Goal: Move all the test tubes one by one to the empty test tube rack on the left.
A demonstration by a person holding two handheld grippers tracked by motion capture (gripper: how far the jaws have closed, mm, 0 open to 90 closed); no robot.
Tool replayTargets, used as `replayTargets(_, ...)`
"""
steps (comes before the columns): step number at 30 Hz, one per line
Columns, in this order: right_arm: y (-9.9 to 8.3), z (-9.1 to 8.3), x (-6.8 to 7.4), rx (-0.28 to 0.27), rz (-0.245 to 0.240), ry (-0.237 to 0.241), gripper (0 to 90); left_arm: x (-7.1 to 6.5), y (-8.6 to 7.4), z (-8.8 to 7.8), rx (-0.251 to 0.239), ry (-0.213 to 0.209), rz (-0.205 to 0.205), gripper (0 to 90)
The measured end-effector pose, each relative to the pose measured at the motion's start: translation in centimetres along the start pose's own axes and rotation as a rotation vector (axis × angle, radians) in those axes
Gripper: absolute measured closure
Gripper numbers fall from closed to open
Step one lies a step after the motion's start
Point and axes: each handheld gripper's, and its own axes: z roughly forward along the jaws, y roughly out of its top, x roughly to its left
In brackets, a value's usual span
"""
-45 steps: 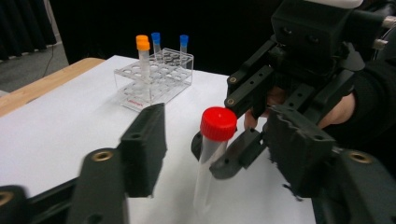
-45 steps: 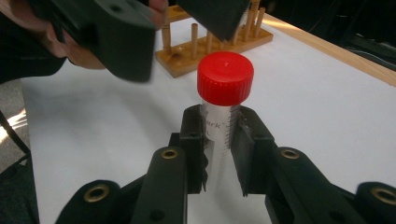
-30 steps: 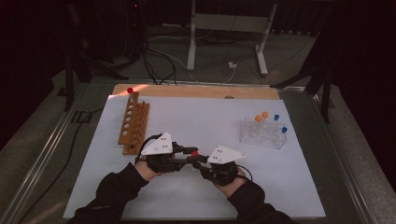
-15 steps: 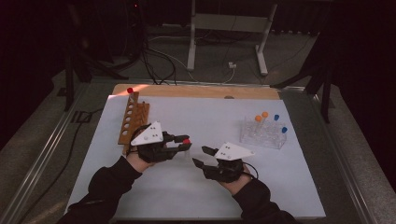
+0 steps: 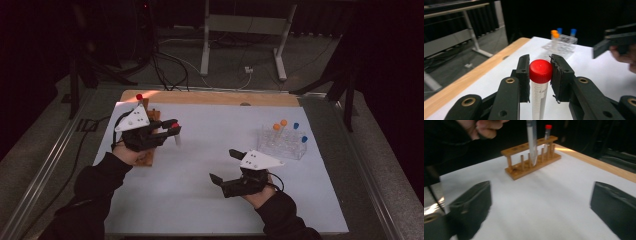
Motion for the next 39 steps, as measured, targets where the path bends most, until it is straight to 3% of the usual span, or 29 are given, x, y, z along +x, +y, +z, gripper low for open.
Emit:
replayTargets(13, -0.4, 0.1, -0.2, -0.006, -0.003, 0.000, 1.1, 4.7, 0.0, -2.0, 0.002, 0.147, -0.055, 71.6)
replayTargets(24, -0.7, 0.1, -0.3, 0.003, -0.025, -0.009, 1.1, 8.7, -0.5, -2.6, 0.026, 0.258, -0.103, 71.6)
replayTargets(33, -0.9, 0.2, -0.3, 0.011, -0.028, 0.004, 1.1, 11.6, -1.8, -2.7, 0.042, 0.346, -0.159, 71.6)
replayTargets(39, -1.1, 0.3, -0.4, 0.017, -0.026, 0.009, 1.1, 13.2, -2.4, -2.7, 0.062, 0.400, -0.164, 71.6)
